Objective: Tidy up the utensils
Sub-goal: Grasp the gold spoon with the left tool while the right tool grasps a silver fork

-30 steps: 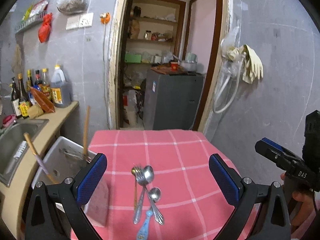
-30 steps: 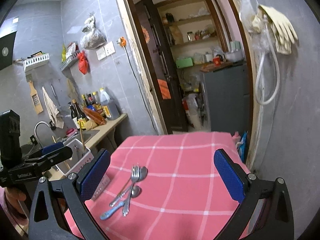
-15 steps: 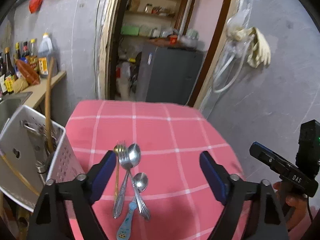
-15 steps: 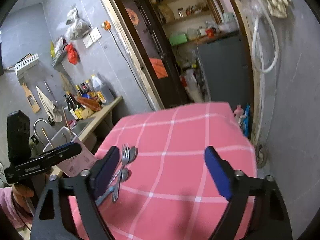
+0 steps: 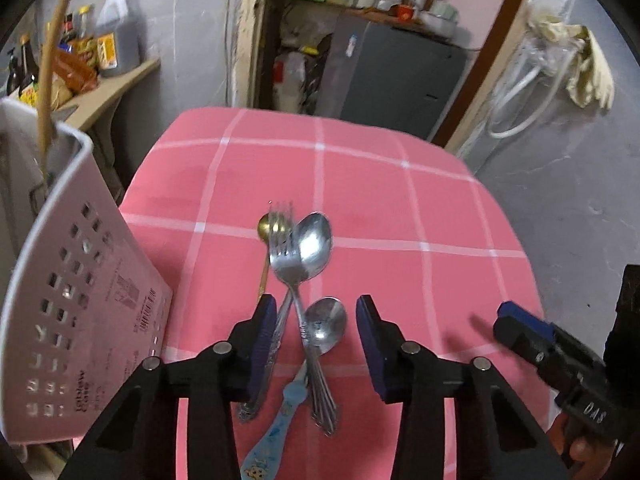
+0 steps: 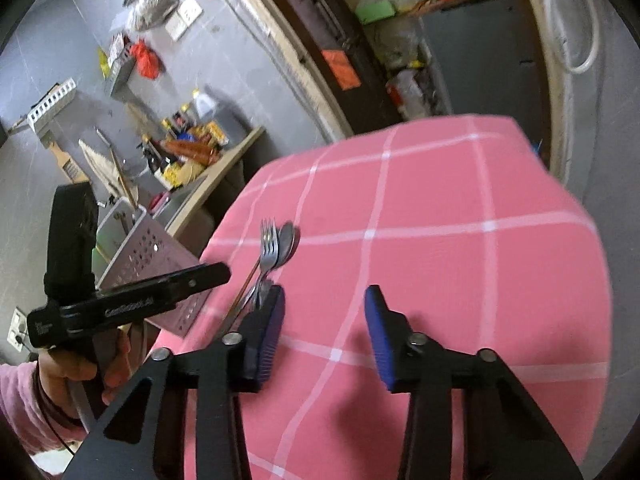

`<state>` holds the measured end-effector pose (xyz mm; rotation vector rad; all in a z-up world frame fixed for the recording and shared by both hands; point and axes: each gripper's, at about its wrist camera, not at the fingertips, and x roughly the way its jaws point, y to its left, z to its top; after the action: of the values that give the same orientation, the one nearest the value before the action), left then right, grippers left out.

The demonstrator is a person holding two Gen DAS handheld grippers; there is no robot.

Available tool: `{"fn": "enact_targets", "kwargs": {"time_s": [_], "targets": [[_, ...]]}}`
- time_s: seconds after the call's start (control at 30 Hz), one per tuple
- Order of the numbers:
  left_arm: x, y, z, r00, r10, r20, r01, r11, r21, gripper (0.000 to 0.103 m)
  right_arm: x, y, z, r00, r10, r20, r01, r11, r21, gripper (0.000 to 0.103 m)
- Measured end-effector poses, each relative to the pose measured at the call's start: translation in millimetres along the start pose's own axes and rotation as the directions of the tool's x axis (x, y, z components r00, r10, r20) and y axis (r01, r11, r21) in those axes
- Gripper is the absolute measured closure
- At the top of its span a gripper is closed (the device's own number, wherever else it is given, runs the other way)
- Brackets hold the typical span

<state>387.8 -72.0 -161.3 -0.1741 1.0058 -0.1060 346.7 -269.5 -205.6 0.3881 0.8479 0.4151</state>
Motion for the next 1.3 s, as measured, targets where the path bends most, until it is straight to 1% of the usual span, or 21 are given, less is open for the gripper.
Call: {"fn": "enact_targets", "kwargs": {"time_s": [0.13,0.23,0.3,0.5,0.77,0.8,1.0,1.3], "targets": [[12,6,4,1.000,0.019,-0.022,-0.020,0.999,-0.030,0.070,20,1,-4,0.998,0.026,-0.051,-0.026,1.000,0.014,0.079],[20,11,6,0.999,0.025,-0.033,-0.027,0.998,-0.055,0.072,31,2,-5,0.996,0.045,-0.074,-0.043,0.999,0.028,0.082],[25,14,7,0.999,0.033,-0.043,-0.037,0.997,-0.073,0.075,39,2,-6,0.994,0.055,-0.091,-0.053,0.998,0.032,0.084],[35,22,8,0.997,0.039,-0.065,-0.047,0.991,-0.125,0.078,62,9,-4,0.986,0.096,-0.137,-0.092,0.995,0.034,0.086],[44,29,7,0.996,0.043,-0.077,-0.055,0.985,-0.163,0.080,84,16,-3,0.973,0.146,-0.177,-0.139,0.989,0.052,0.089],[45,30,6,0.996,0.044,-0.079,-0.057,0.984,-0.168,0.082,87,17,-3,0.972,0.151,-0.180,-0.143,0.988,0.054,0.090],[49,31,4,0.994,0.056,-0.098,-0.072,0.983,-0.170,0.086,100,22,-3,0.962,0.179,-0.207,-0.171,0.984,0.058,0.090],[51,31,6,0.992,0.075,-0.102,-0.090,0.984,-0.155,0.092,115,23,-2,0.948,0.217,-0.232,-0.206,0.976,0.074,0.090]]}}
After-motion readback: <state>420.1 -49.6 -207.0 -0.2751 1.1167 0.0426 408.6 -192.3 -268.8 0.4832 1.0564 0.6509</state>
